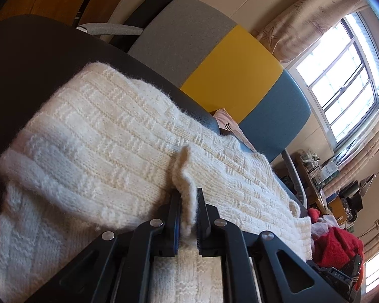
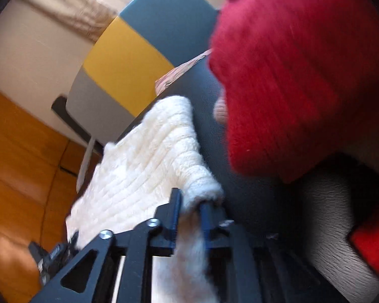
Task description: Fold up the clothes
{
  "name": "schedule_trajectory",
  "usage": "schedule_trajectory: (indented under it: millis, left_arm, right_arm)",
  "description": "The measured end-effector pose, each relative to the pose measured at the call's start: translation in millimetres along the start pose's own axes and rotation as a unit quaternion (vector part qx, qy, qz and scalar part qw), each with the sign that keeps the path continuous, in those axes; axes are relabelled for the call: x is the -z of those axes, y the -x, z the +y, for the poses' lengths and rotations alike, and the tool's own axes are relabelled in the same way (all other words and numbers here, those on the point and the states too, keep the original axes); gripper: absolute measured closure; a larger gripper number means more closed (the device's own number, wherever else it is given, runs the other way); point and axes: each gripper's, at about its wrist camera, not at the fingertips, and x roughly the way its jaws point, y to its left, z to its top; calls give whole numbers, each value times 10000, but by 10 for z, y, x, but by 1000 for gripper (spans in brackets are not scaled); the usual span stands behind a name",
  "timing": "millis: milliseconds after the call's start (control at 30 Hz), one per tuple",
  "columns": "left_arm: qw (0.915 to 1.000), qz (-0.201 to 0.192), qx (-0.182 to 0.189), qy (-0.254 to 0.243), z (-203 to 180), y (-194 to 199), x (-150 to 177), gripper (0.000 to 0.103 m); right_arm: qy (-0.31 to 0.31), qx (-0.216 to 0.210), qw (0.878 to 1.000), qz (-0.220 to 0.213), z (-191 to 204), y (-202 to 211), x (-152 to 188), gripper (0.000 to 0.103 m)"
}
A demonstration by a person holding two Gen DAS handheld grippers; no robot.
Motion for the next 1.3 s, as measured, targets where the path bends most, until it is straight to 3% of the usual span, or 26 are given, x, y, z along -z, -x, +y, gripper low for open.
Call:
schedule_trajectory:
  millis: [67, 133, 200, 400, 567, 700, 800, 867, 1000, 1133, 1233, 1300]
  left_arm:
    - [9999, -15, 93, 97, 36, -7, -5, 93]
    - [9997, -48, 173, 186, 67, -4, -2, 93]
    - [9993, -94, 255, 251, 82, -8, 4, 95]
    - [9991, -116, 288, 301, 97, -8, 14, 93]
    - [9992, -109, 272, 290, 97, -33, 14, 93]
    - [9991, -109, 295, 291, 111, -21, 20, 93]
    - [9986, -116, 369, 347, 141, -16, 30, 93]
    - [9985, -123, 386, 355, 145, -16, 36, 93]
    - [9984, -132, 412, 373, 154, -17, 44, 93]
    - [9982, -142, 433, 390, 156, -24, 44, 93]
    - [9981, -146, 450, 404, 159, -29, 41, 93]
    - [9980, -147, 456, 406, 156, -31, 42, 93]
  right_arm:
    - [450, 152, 9988, -144, 129, 216, 26, 77]
    - [1023, 171, 9929, -578, 293, 422, 39, 77]
    - [1570, 222, 9847, -720, 447, 409, -21, 77]
    - [2781, 831, 9567, -198, 843, -551, -367, 82]
    - [2662, 1255, 9555, 183, 764, -1125, -621, 86]
    - [2503, 1387, 9579, 241, 709, -1064, -688, 87]
    - [2179, 760, 9730, 0, 714, -904, -886, 78]
    - [2249, 962, 9695, -158, 734, -918, -1014, 65]
    - [2375, 1079, 9623, 773, 664, -1317, -1200, 65]
    - [2988, 1153, 9422, 985, 713, -1394, -1072, 66]
    - [3584, 1540, 9166, 875, 807, -1386, -885, 90]
    - [3962, 2021, 8938, 580, 875, -1363, -799, 96]
